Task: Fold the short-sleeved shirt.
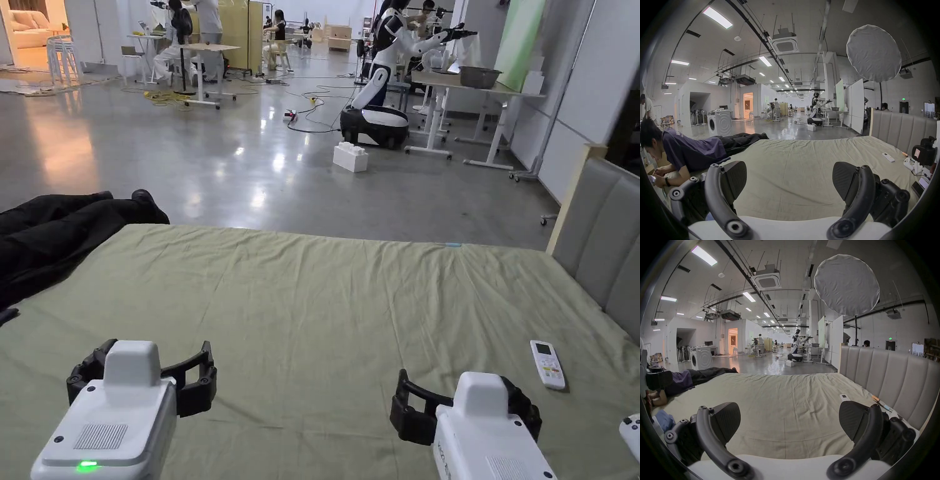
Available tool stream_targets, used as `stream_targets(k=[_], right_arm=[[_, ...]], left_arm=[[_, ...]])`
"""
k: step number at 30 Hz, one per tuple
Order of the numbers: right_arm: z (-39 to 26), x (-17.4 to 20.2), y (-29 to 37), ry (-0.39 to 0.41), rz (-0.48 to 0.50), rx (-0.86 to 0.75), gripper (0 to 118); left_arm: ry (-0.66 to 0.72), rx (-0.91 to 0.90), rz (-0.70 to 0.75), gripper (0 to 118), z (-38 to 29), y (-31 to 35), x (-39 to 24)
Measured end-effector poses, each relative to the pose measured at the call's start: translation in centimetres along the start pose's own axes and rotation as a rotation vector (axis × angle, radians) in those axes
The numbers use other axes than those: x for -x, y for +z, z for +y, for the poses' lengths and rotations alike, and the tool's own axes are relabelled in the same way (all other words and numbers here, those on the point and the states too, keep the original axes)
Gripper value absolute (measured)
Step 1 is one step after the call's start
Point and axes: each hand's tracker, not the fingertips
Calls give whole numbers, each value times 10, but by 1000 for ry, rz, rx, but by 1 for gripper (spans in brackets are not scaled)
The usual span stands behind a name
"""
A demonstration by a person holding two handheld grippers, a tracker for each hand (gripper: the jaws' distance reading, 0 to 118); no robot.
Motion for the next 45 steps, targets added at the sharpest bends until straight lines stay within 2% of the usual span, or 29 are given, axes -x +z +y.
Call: stream_targets(k=[5, 10, 22, 25, 32, 35, 36, 38, 45], right_arm=[[-1, -5, -3, -38, 52, 6, 118], [3, -6, -5, -111, 28, 15, 118], [7, 15, -9, 53, -34, 37, 118], [8, 15, -6, 7, -5, 50, 118], [22, 24, -5, 4, -83, 103, 118], [27, 24, -8, -32, -77, 159, 118], [24, 24, -8, -76, -66, 208, 118], [24, 25, -8, -30, -60, 160, 118], [25, 26, -13, -47, -48, 179, 118]], left_arm=[[95, 3, -25, 107, 2, -3, 7], [132, 21, -11, 107, 1, -6, 13], [21, 39, -37, 107, -4, -7, 6], [16, 43, -49, 107, -5, -6, 5], [6, 62, -66, 107, -7, -6, 4], [8, 65, -69, 107, -7, -8, 5], [8, 67, -72, 107, -7, -8, 5], [8, 68, -74, 107, -7, -8, 5], [1, 73, -85, 107, -8, -7, 5]])
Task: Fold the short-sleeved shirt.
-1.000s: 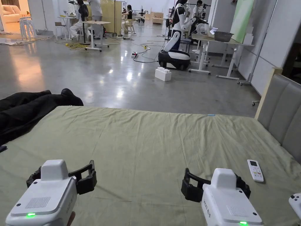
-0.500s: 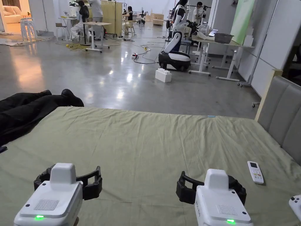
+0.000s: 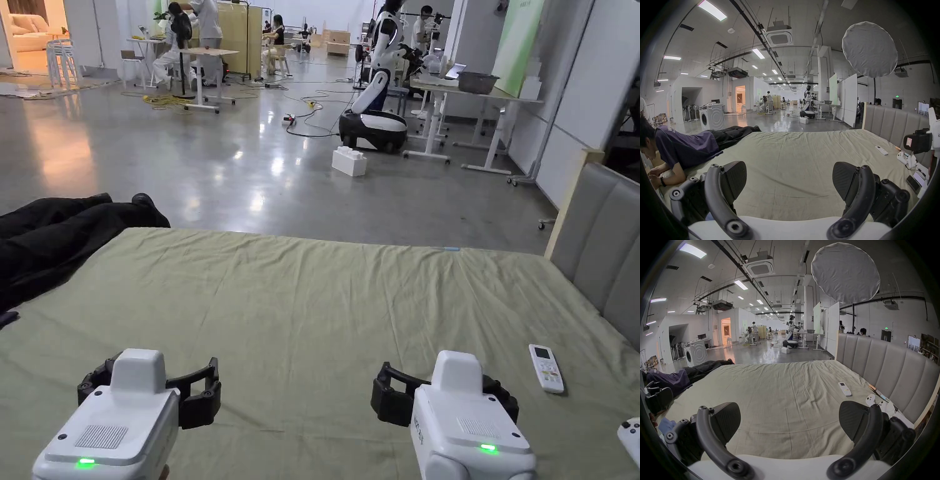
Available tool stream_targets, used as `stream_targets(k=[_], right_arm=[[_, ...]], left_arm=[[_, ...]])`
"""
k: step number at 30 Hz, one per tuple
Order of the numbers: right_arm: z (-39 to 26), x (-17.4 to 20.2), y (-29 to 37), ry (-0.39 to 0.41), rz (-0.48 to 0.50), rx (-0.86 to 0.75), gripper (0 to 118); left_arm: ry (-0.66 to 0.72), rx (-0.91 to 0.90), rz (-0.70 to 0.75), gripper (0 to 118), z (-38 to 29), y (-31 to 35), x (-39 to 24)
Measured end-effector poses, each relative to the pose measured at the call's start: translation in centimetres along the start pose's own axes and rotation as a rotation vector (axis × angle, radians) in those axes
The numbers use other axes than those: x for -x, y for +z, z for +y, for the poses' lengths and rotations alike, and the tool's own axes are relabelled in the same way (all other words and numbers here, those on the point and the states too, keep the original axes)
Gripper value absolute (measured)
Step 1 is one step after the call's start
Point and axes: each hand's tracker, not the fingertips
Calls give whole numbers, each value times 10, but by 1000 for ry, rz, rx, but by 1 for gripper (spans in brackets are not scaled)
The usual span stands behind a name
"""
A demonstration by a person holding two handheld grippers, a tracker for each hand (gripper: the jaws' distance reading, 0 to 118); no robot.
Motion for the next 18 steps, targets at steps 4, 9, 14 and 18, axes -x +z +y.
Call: stream_targets(k=[4, 9, 14, 18], right_arm=[[-1, -2, -1, -5, -10, -6, 118], [-3, -7, -7, -10, -20, 6, 118], [-7, -12, -7, -22, -2, 2, 118], [-18, -8, -5, 4, -25, -54, 118]], left_arm=[[-4, -4, 1, 107, -1, 0, 1], [1, 1, 1, 107, -3, -1, 2], [-12, 5, 1, 107, -6, -1, 1], [-28, 3, -5, 107, -10, 0, -1]])
